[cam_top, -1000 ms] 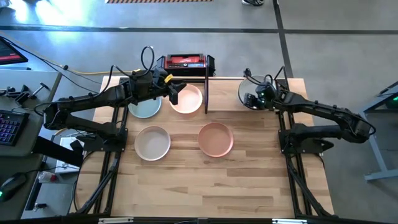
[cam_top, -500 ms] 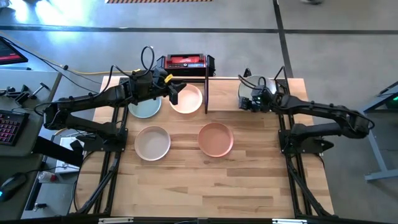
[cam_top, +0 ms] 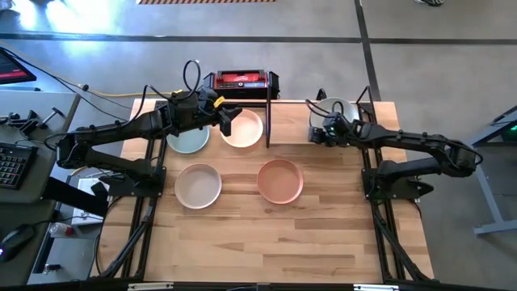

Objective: Place and stack plates onto a shelf
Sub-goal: Adjust the plates on the shelf, then put the orange plate on the shelf

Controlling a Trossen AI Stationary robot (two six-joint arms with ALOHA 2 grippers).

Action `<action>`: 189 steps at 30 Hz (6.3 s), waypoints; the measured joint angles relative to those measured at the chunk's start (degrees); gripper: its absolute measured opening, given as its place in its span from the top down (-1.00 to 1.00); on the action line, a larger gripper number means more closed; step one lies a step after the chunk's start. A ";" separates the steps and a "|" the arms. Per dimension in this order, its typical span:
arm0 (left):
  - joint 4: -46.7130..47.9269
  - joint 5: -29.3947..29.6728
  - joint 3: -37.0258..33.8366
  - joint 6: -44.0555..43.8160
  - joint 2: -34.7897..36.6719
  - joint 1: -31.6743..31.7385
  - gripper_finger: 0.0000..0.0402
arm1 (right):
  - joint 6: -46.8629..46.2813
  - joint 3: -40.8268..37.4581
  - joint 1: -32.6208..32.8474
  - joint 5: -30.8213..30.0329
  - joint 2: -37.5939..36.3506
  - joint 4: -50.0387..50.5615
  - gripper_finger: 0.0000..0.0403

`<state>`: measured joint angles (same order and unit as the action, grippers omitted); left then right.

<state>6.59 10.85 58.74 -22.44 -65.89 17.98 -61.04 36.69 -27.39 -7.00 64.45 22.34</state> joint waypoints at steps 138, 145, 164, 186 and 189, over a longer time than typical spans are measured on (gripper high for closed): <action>16.59 -1.27 -0.09 -13.35 -1.36 -1.99 0.37 | -0.39 -0.02 16.12 -0.39 1.72 6.99 1.00; 16.59 -1.60 -0.09 -13.55 -3.35 -2.19 0.37 | 0.06 -0.02 12.79 -6.61 -3.29 8.47 1.00; 16.28 -2.86 -0.09 -14.91 -3.63 -2.73 0.37 | 5.71 -0.02 -1.84 -15.08 -4.69 -4.85 1.00; 16.33 -2.84 -0.09 -14.86 -3.61 -2.71 0.37 | 7.97 1.48 -3.33 -9.16 7.52 -16.28 1.00; 16.31 -2.84 -0.09 -14.86 -3.61 -2.71 0.37 | 9.39 3.21 -3.33 -7.87 9.49 -15.25 1.00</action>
<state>22.90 8.01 58.65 -37.30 -69.49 15.27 -51.65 39.90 -30.72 -14.87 73.94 7.09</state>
